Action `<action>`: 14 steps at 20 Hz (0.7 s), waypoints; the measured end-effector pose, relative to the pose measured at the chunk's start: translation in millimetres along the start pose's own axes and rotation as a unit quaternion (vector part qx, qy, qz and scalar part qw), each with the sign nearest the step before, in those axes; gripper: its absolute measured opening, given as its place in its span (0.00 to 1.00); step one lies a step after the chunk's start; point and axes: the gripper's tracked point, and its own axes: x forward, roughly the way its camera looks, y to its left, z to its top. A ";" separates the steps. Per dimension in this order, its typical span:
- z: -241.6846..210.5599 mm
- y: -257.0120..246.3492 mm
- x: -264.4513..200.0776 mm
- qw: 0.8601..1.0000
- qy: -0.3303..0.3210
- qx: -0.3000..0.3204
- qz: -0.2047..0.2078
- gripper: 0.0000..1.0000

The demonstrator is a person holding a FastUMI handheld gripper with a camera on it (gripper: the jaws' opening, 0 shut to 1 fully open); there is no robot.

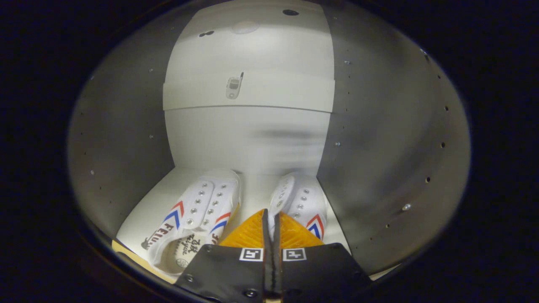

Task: Open the shoe cabinet door, grab the shoes and put them into the shoe cabinet, then close the shoe cabinet door.

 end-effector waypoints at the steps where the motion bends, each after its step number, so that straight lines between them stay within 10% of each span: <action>1: -3.5 0.7 -0.7 1.000 0.005 0.001 -0.001 0.06; 6: -2.7 -9.6 -9.0 1.000 0.004 0.017 -0.023 0.45; 14: 57.6 6.9 -77.6 0.994 -0.086 0.065 0.014 0.72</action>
